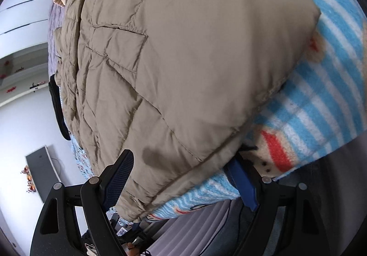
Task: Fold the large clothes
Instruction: 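Grasp the jacket hem with both tools and lift it toward the collar, then carry the held hem over onto the collar with both tools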
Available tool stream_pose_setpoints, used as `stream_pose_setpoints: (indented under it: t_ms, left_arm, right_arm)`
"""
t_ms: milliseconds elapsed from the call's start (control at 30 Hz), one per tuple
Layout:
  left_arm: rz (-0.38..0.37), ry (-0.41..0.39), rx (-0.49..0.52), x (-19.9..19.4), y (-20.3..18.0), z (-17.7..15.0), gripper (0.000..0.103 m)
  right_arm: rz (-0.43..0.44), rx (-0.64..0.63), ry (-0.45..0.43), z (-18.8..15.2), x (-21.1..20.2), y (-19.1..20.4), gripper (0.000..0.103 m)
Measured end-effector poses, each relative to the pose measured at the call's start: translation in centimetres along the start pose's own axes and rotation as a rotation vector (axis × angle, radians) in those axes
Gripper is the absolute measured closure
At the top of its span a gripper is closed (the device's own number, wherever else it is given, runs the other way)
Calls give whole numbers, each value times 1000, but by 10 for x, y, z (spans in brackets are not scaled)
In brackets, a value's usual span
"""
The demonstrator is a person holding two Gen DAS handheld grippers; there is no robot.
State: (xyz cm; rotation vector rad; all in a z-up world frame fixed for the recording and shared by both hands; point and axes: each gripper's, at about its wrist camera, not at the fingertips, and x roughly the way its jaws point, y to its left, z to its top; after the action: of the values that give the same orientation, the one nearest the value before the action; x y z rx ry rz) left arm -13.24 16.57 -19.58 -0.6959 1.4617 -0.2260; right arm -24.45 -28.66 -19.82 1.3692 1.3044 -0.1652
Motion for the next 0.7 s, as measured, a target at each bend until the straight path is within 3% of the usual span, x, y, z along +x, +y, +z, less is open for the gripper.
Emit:
stream_pose_setpoints:
  t_ms: [100, 167, 200, 233, 267, 367, 467, 533, 700]
  left_arm:
    - [-12, -8, 2, 2, -9, 8, 12]
    - [-7, 9, 22, 3, -13, 12, 44]
    - [-2, 14, 36, 3, -16, 13, 53]
    - [8, 16, 56, 2, -19, 15, 71]
    - [12, 12, 78, 0, -20, 16, 80]
    - [-3, -14, 131, -12, -26, 21, 88]
    - [-15, -31, 181, -23, -33, 24, 88]
    - [-26, -44, 210, -32, -37, 27, 88]
    - [-55, -93, 271, -60, -51, 39, 88]
  right_arm:
    - [60, 7, -4, 4, 1, 8, 17]
    - [85, 12, -10, 5, 0, 12, 17]
    - [95, 15, -10, 6, 0, 14, 17]
    - [103, 20, -12, 6, -1, 15, 17]
    - [105, 26, -12, 7, -2, 14, 17]
    - [105, 51, -27, 7, -5, 14, 21]
    - [98, 46, -38, 7, -9, 13, 45]
    - [70, 16, -47, 7, -11, 17, 90]
    - [63, -95, -100, 2, -24, 40, 94]
